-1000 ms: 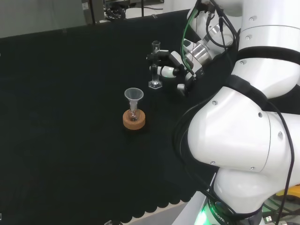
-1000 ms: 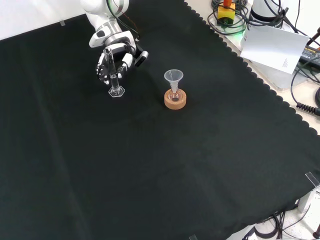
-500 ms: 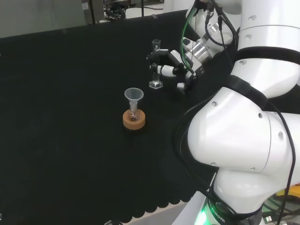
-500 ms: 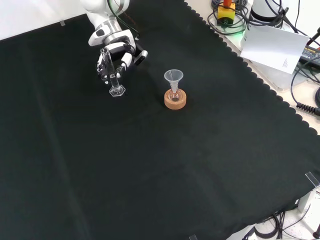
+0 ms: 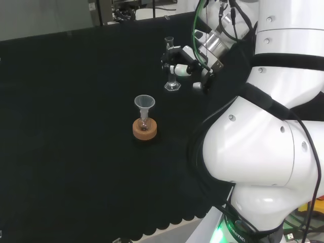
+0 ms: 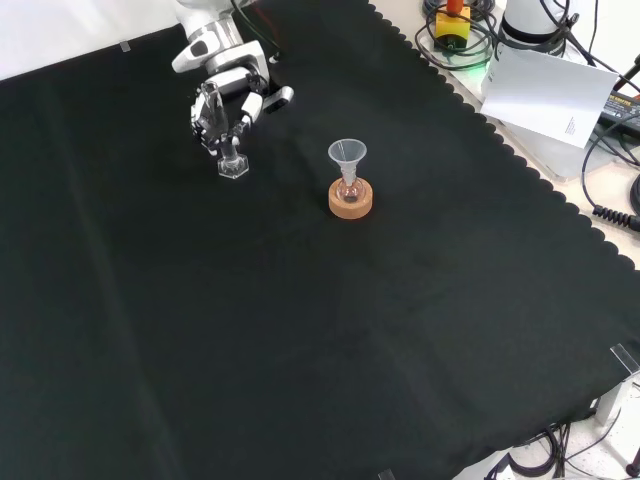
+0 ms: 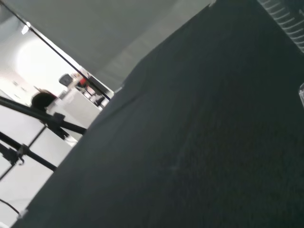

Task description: Pick up the graduated cylinder.

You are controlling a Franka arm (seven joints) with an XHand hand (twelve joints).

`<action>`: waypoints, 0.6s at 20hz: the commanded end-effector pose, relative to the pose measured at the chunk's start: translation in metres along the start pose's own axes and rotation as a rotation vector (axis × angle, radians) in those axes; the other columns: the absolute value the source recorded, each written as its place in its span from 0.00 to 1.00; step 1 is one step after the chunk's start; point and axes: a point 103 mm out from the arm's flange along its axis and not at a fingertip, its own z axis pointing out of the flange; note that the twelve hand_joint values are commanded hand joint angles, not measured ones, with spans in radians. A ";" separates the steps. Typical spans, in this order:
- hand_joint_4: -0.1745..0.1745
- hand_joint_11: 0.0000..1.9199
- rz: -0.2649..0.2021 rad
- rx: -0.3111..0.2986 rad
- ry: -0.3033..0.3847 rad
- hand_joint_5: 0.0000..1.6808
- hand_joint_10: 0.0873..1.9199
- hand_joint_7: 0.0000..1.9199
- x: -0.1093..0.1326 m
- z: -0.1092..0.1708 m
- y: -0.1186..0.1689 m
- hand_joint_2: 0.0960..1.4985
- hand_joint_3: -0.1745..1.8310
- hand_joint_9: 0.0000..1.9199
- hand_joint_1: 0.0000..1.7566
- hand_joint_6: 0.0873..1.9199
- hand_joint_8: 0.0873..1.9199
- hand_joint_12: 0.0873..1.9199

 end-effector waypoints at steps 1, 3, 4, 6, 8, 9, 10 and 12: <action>0.00 0.55 0.013 0.067 -0.118 0.48 0.08 0.44 0.020 -0.019 -0.017 0.78 0.09 0.65 0.70 0.63 0.63 0.43; 0.00 0.55 0.016 0.085 -0.137 0.48 0.08 0.44 0.028 -0.024 -0.024 0.78 0.09 0.65 0.70 0.63 0.63 0.43; 0.00 0.55 0.018 0.094 -0.150 0.48 0.08 0.44 0.033 -0.026 -0.028 0.78 0.09 0.65 0.70 0.63 0.63 0.43; 0.00 0.55 0.037 0.115 -0.170 0.48 0.08 0.44 0.042 -0.030 -0.037 0.78 0.09 0.65 0.70 0.62 0.62 0.43; 0.00 0.55 0.049 0.137 -0.194 0.49 0.08 0.44 0.051 -0.033 -0.048 0.78 0.09 0.65 0.70 0.62 0.62 0.43; 0.00 0.55 0.053 0.148 -0.207 0.49 0.08 0.44 0.056 -0.034 -0.053 0.78 0.09 0.65 0.70 0.62 0.62 0.43; 0.00 0.55 0.056 0.157 -0.216 0.49 0.08 0.44 0.061 -0.034 -0.058 0.78 0.09 0.65 0.70 0.62 0.62 0.44; 0.00 0.55 0.058 0.180 -0.233 0.49 0.09 0.45 0.070 -0.035 -0.069 0.78 0.09 0.65 0.70 0.62 0.62 0.43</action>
